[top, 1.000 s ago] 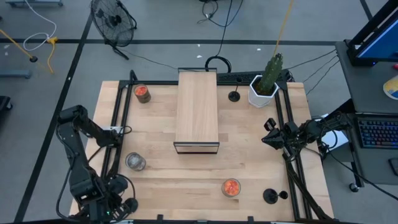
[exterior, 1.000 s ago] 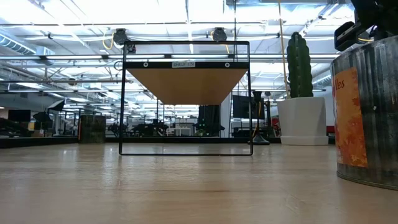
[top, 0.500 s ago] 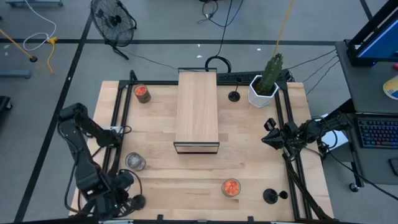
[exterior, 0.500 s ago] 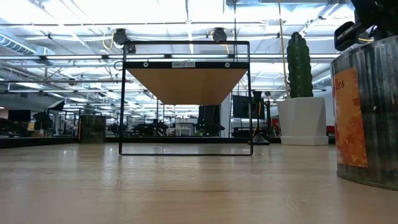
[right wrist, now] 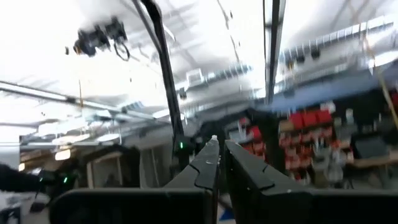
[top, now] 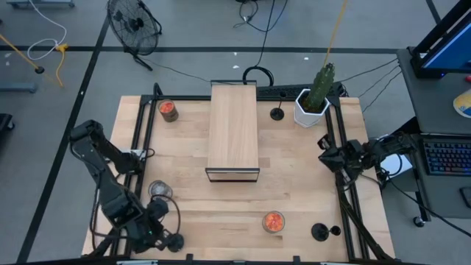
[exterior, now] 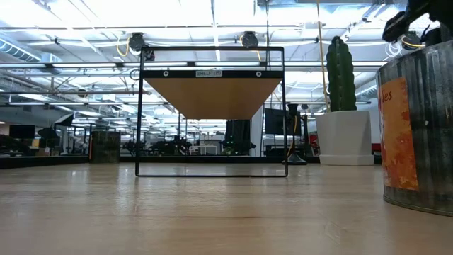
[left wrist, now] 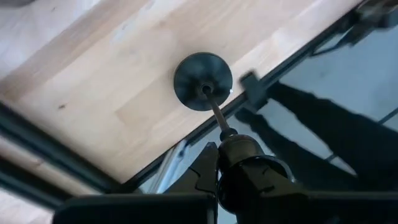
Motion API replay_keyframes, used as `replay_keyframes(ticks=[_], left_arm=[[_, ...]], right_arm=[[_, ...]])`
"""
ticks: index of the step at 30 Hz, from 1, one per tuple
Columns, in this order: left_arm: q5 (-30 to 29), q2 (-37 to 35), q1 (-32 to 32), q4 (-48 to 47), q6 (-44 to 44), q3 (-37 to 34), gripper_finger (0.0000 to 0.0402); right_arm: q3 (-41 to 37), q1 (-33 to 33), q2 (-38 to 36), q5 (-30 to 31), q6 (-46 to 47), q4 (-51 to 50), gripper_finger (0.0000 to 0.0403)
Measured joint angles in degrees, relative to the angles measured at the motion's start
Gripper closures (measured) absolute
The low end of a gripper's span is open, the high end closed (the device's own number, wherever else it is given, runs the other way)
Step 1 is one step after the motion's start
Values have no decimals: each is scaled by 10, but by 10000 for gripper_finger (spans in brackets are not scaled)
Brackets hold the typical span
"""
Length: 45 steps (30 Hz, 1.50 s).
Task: Pick & Place candle stick holders
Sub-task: Put the bottom left black candle holder on the shelf
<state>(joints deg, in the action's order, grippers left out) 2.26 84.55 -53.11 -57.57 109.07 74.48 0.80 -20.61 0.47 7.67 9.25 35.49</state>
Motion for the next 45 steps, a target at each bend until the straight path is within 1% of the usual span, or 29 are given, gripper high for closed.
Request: replay_keyframes(ticks=[4,9,16,18,20,23,26,31,33,39,42,45], left_arm=[[1,0,24,14,-16,1,385],[7,-1,52,27,-34,3,385],[-4,-2,84,21,-70,42,385],[-12,-2,93,18,-75,51,385],[-14,-2,103,17,-81,58,385],[-17,-2,120,16,-104,67,385],[-18,-2,140,9,-129,78,385],[-19,-2,164,-2,-149,95,385],[-16,-2,170,-3,-149,99,385],[-15,-2,180,-3,-149,117,385],[-26,-2,185,-4,-155,129,385],[-28,-2,192,-5,-161,139,385]], right_arm=[[0,0,0,-1,-17,46,385],[0,0,0,0,-30,80,385],[0,0,0,0,-85,148,385],[0,0,0,2,-94,151,385],[0,0,0,31,-85,143,385],[0,0,3,114,-17,99,385],[4,0,17,164,50,44,385],[39,0,71,163,122,-43,385],[65,0,102,163,125,-86,385],[149,0,210,162,124,-140,385],[193,0,267,161,124,-165,385],[234,0,327,141,125,-185,385]])
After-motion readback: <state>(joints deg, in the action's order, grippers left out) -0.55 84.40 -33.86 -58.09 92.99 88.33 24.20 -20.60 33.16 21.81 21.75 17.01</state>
